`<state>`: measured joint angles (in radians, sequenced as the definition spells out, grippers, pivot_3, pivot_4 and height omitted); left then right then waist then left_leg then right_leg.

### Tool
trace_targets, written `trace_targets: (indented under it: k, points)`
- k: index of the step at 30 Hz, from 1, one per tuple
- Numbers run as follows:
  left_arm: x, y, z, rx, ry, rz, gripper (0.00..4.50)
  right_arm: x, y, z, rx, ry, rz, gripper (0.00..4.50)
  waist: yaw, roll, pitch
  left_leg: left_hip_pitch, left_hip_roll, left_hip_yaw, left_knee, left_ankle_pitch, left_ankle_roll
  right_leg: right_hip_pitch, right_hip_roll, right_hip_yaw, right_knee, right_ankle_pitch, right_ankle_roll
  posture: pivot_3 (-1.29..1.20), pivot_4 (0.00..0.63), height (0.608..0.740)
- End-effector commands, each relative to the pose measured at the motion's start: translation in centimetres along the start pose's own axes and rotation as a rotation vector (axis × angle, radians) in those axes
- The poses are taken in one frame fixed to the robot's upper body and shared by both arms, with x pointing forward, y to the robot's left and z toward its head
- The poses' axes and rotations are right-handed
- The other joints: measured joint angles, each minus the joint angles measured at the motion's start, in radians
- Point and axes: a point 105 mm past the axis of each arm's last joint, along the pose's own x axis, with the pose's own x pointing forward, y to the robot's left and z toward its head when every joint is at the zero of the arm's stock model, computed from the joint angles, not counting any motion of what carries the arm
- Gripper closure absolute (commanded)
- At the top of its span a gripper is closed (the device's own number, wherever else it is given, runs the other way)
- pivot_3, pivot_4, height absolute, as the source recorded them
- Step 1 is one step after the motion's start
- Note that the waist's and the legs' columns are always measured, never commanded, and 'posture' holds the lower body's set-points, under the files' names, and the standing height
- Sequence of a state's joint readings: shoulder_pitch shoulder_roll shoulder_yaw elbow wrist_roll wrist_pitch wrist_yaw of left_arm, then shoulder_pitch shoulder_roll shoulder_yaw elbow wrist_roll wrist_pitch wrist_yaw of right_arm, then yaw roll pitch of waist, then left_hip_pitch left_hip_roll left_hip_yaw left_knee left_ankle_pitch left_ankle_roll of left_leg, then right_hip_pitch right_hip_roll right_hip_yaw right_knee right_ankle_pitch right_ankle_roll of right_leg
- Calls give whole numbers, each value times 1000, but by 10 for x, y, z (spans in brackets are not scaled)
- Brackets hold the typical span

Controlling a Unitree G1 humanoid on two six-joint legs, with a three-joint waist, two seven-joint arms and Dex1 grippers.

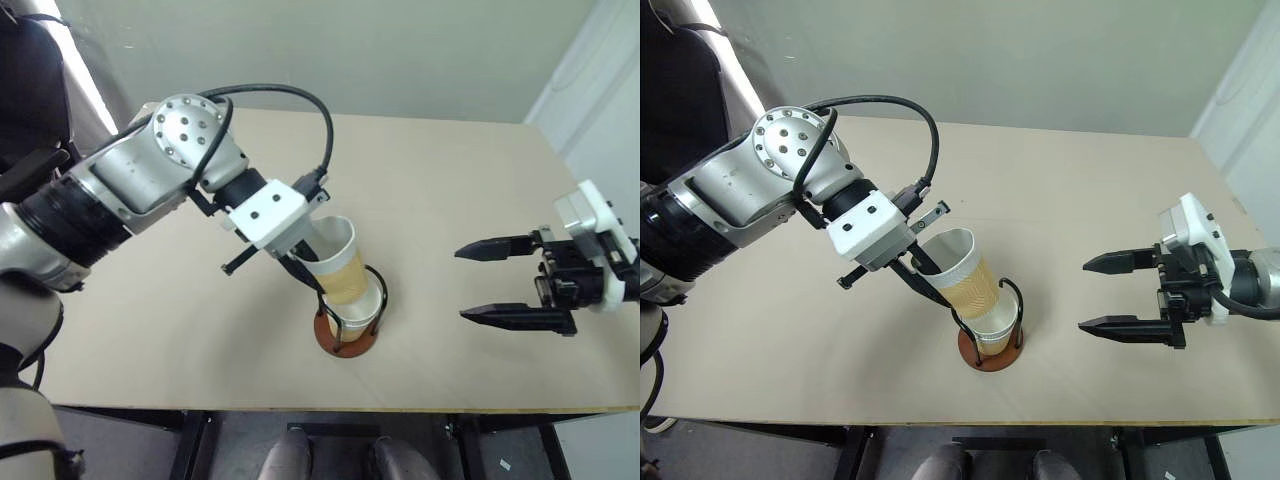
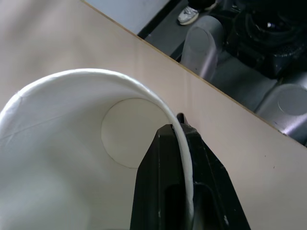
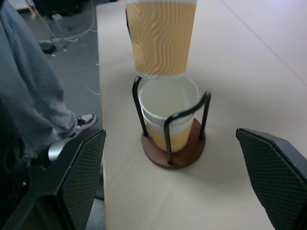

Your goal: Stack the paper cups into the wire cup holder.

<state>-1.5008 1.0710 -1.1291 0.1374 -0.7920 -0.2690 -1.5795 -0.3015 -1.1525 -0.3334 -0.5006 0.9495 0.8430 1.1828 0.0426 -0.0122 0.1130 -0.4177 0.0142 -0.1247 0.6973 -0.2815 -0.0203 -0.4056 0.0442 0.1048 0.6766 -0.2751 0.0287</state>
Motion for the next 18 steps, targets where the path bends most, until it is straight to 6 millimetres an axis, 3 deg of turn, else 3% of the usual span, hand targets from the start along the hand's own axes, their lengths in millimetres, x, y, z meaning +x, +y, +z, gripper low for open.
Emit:
trace_targets:
  k: [1, 18]
  points:
    - [-1, 0, 5, 64, 13, -44, 4479, -5, 6, 12, -75, -9, -22, 70, -4, 0, 0, 0, 0, 0, 0, 0, 0, 0, 0, 0, 0, 0, 0, 0, 150, 740]
    - [11, 5, -13, 66, 49, -78, 4479, -3, 5, 11, -70, -26, -57, 70, -10, 0, 0, -1, -1, 1, 1, -2, 2, 0, 0, 2, -1, 0, 1, 0, 150, 740]
